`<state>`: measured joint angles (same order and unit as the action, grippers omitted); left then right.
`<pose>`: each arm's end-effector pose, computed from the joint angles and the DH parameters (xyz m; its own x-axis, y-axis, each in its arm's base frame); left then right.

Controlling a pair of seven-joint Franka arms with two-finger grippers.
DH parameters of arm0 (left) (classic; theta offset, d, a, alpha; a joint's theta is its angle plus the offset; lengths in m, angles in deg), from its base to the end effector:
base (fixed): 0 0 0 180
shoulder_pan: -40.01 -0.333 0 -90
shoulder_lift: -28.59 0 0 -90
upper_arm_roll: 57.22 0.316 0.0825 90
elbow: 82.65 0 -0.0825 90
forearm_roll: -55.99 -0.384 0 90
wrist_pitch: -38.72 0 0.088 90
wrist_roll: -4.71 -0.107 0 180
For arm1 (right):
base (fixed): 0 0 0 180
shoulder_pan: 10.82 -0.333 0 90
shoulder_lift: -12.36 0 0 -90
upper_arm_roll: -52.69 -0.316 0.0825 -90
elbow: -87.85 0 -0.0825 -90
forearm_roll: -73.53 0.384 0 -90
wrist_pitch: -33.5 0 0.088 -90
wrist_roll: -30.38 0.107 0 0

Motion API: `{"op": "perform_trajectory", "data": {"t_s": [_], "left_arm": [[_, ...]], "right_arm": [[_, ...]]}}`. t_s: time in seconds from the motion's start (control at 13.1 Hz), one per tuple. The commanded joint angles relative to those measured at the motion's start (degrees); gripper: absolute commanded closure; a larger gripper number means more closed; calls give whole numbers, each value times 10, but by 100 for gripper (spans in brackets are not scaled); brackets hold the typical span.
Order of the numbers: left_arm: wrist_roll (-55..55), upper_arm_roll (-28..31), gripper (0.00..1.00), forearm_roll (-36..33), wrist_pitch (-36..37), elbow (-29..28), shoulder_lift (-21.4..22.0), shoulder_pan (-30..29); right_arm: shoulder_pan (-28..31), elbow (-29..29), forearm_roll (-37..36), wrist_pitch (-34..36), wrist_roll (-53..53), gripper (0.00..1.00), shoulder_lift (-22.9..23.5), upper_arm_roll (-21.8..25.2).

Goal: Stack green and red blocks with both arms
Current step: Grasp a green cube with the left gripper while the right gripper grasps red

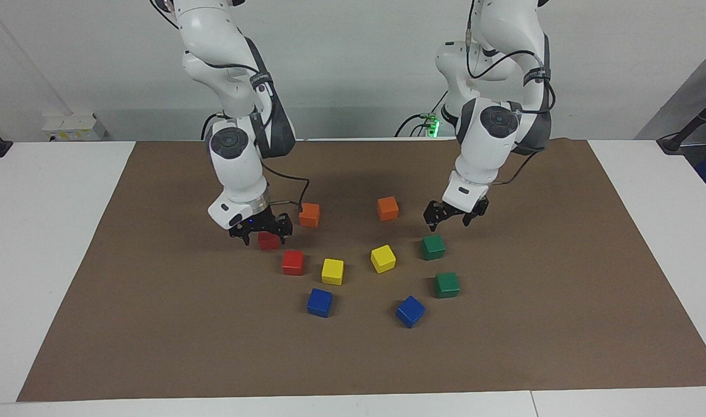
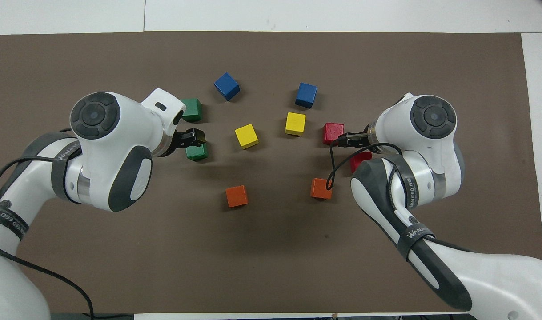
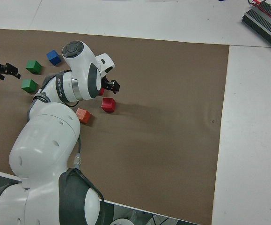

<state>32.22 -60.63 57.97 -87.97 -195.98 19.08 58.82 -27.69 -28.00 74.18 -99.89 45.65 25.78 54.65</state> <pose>0.5516 -0.2254 0.3914 0.9926 0.1142 0.0414 0.1114 -0.9916 0.0654 0.5782 0.1548 0.3417 0.9975 -0.0132 0.0692 -0.0119 -0.9997 -0.0198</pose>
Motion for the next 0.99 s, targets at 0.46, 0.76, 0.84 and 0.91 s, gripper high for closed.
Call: {"op": "perform_trajectory", "data": {"t_s": [0.46, 0.76, 0.84, 0.91], "left_arm": [[41, 11, 0, -18, -63, -7, -64, 39], [55, 11, 0, -18, -134, -58, -64, 42], [55, 11, 0, -18, -138, -58, -64, 39], [55, 12, 0, -18, -139, -58, -65, 38]], "right_arm": [[-13, -60, 3, -43, 14, 2, -10, 1], [-9, -63, 2, -34, 0, 93, -12, 1], [-3, -59, 2, -28, -15, 100, -11, 2], [14, -38, 2, -4, -48, 100, -9, 2]]}}
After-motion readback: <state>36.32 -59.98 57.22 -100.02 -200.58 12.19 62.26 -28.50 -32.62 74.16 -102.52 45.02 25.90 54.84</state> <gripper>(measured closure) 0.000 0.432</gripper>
